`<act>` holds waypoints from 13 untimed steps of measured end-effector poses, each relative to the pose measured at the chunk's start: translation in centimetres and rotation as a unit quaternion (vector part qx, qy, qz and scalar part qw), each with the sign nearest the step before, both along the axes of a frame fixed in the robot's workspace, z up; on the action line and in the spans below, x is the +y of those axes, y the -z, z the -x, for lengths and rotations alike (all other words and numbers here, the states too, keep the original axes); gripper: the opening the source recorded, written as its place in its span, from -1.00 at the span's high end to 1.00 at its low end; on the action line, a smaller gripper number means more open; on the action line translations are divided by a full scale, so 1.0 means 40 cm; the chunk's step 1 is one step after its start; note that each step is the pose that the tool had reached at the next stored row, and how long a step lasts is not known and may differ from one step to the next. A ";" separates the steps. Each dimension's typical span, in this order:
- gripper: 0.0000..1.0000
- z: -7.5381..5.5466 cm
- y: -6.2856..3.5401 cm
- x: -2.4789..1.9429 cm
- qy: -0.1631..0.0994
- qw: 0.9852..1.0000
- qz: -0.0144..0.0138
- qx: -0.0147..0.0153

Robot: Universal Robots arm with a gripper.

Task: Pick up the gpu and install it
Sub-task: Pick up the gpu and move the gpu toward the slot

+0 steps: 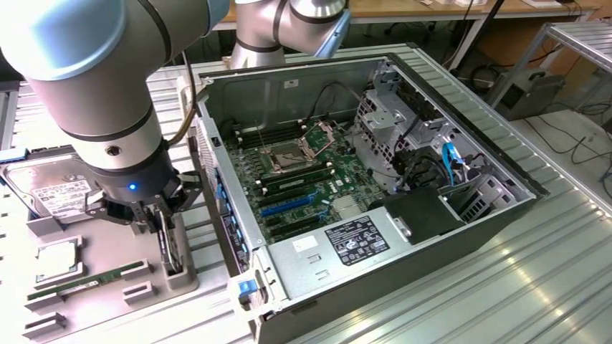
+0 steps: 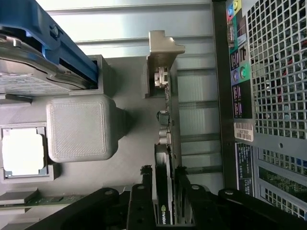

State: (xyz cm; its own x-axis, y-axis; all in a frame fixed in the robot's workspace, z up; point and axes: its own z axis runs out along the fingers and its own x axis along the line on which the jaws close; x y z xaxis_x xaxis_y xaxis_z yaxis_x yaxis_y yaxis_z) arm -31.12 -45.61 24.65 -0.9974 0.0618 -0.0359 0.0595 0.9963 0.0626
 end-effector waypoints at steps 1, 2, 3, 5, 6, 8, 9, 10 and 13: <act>0.32 0.000 0.000 0.000 0.000 1.000 0.000 0.000; 0.45 0.000 0.000 0.000 0.000 1.000 0.000 0.000; 0.45 0.000 0.001 0.000 0.000 1.000 0.000 0.000; 0.45 0.000 0.001 0.000 0.000 1.000 0.000 0.000; 0.47 0.000 0.001 0.000 0.000 1.000 0.000 0.000; 0.47 0.000 0.002 0.000 -0.003 1.000 0.000 0.000; 0.47 0.000 0.002 0.000 -0.007 1.000 0.000 0.000; 0.47 0.000 0.002 0.000 -0.011 1.000 0.000 0.000; 0.47 0.000 0.003 0.000 -0.031 1.000 0.000 0.001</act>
State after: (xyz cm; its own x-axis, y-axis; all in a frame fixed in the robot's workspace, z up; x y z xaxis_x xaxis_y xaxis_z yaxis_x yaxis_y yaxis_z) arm -31.11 -45.61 24.55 -0.9994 0.0004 -0.0342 -0.0018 0.9981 0.0624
